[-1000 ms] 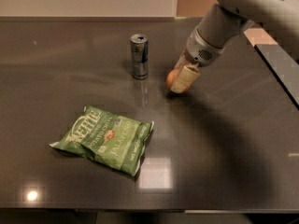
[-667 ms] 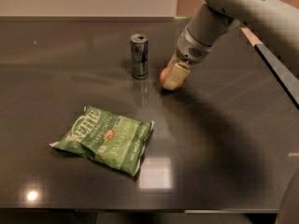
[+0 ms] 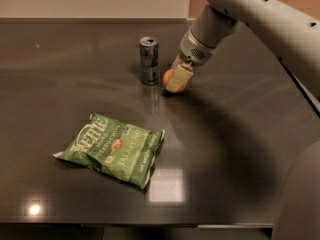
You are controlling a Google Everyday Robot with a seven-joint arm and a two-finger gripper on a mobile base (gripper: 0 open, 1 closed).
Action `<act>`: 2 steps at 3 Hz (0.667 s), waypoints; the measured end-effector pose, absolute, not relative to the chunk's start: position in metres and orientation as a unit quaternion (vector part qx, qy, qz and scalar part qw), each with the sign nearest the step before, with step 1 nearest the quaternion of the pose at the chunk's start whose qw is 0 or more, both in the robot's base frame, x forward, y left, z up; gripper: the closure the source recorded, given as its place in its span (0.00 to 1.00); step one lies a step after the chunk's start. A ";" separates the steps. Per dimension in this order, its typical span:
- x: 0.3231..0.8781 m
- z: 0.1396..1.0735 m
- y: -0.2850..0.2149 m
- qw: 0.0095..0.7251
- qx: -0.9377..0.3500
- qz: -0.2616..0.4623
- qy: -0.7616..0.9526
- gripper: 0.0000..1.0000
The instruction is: Move orange near redbull can
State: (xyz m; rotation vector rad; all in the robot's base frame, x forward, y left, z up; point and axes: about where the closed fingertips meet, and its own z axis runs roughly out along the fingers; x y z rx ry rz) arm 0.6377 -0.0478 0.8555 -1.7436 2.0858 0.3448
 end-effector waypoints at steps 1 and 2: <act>0.644 0.851 -0.040 0.200 -0.625 0.129 0.743 0.58; 0.648 0.847 -0.036 0.197 -0.630 0.136 0.739 0.35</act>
Offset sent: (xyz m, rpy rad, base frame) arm 0.0147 0.0129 -0.0088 0.0233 0.0195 0.0383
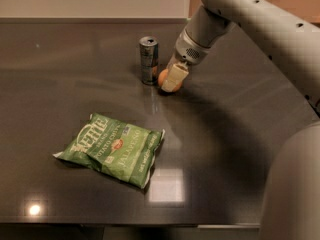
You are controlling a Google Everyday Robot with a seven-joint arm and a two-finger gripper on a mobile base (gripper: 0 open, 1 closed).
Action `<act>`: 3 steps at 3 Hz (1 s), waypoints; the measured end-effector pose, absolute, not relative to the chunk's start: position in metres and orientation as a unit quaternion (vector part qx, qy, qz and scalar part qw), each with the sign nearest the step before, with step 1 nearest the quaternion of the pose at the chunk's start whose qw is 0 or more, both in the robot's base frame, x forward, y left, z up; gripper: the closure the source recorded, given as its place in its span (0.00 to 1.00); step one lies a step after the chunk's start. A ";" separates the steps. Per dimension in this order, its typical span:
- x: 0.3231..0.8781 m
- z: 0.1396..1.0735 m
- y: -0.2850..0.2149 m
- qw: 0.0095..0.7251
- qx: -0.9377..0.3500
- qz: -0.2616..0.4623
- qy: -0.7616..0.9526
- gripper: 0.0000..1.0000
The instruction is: Move orange near redbull can
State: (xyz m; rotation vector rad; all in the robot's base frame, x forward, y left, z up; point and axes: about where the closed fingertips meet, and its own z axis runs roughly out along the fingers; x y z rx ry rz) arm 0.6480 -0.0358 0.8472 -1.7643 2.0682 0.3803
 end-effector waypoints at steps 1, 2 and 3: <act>0.648 0.845 -0.035 0.196 -0.631 0.137 0.738 0.12; 0.648 0.844 -0.033 0.195 -0.631 0.138 0.738 0.00; 0.648 0.844 -0.033 0.195 -0.631 0.138 0.738 0.00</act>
Offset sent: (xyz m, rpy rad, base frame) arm 0.0001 0.0011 -0.0015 -0.0001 0.0020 0.0016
